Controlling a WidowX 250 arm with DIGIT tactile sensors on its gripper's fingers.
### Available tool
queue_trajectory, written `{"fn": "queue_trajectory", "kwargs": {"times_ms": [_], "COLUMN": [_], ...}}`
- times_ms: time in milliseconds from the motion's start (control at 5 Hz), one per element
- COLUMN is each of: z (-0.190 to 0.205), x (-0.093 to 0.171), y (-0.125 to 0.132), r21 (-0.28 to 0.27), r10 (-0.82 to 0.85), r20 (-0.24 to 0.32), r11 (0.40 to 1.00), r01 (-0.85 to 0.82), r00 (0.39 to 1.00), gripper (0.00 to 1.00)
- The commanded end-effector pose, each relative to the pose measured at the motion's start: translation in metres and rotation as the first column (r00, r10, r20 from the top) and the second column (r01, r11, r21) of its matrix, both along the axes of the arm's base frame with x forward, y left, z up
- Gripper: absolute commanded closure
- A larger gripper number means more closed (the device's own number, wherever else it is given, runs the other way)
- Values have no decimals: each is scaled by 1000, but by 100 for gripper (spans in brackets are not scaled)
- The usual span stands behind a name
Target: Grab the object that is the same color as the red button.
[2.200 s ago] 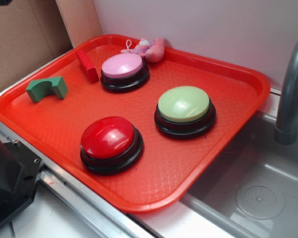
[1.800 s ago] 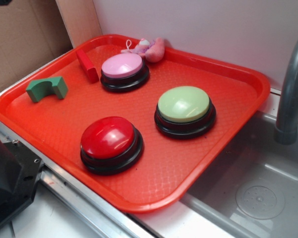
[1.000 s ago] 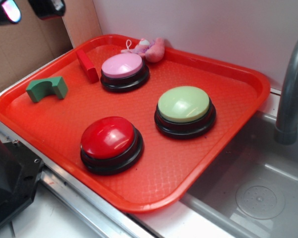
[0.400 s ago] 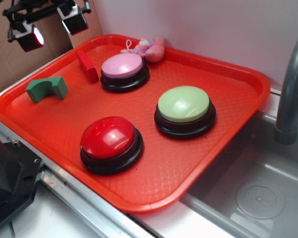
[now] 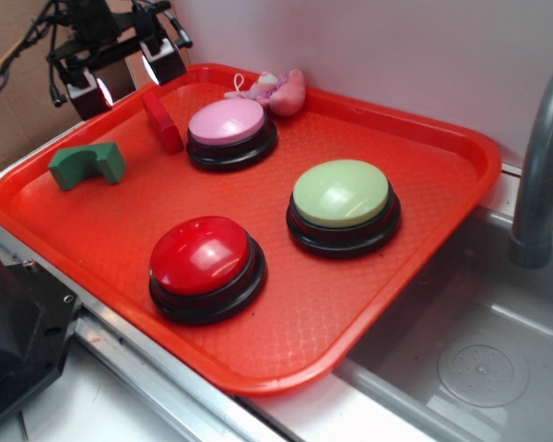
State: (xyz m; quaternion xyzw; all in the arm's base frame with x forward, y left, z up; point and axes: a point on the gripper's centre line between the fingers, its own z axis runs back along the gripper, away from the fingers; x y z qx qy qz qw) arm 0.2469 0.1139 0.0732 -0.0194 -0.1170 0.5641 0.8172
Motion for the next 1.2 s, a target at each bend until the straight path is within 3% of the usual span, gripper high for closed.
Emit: {"fn": "queue_trajectory", "kwargs": {"times_ms": [0, 200, 400, 600, 1000], "z": [-11, -20, -30, -40, -43], "x": [12, 16, 20, 25, 30], "y": [30, 36, 37, 35, 29], "r21": [51, 47, 76, 58, 51], "r10": [113, 130, 147, 133, 81], "r20": [100, 67, 63, 5, -1], "r11": [992, 990, 985, 989, 995], "r01": [-119, -133, -152, -133, -81], "r00": [988, 989, 987, 991, 997], "gripper": [0, 0, 0, 0, 100]}}
